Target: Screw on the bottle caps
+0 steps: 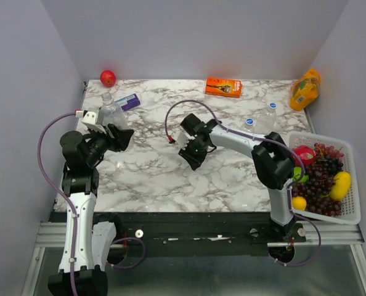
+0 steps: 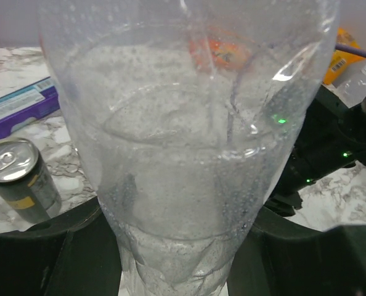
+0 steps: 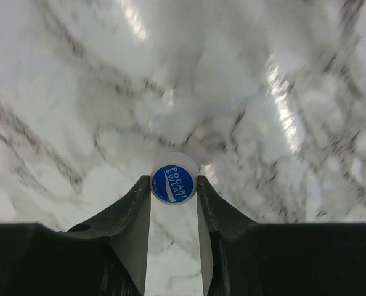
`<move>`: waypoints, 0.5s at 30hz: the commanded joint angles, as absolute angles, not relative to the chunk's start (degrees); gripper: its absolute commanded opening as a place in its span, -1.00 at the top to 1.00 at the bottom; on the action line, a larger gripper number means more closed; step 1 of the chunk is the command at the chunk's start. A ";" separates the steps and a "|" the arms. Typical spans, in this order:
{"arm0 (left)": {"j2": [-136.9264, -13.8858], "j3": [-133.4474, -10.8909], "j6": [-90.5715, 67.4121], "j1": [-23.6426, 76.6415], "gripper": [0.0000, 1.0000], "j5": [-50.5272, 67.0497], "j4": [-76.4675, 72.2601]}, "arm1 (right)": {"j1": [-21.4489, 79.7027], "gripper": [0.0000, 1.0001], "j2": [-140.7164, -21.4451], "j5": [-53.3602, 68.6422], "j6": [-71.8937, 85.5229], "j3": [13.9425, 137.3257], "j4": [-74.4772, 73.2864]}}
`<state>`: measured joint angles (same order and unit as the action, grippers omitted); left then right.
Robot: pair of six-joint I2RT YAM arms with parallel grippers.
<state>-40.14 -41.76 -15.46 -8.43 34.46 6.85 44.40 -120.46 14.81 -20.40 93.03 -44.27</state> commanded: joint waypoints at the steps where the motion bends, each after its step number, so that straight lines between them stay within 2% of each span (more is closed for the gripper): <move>1: -42.18 -41.75 -15.73 -5.81 0.80 41.66 2.03 | 44.65 0.36 -111.99 18.10 -27.14 80.62 -41.50; 4: -43.68 -42.36 -16.00 -3.00 0.80 42.28 1.85 | 44.65 0.32 -107.94 18.55 -30.31 72.35 -36.49; 9: -44.82 -42.01 -14.77 1.56 0.76 41.31 2.02 | 44.65 -0.23 -103.98 19.07 -36.46 64.44 -30.69; 15: -45.88 -40.87 -14.41 5.36 0.68 40.08 0.53 | 43.59 -0.50 -96.87 22.14 -51.92 60.65 -29.01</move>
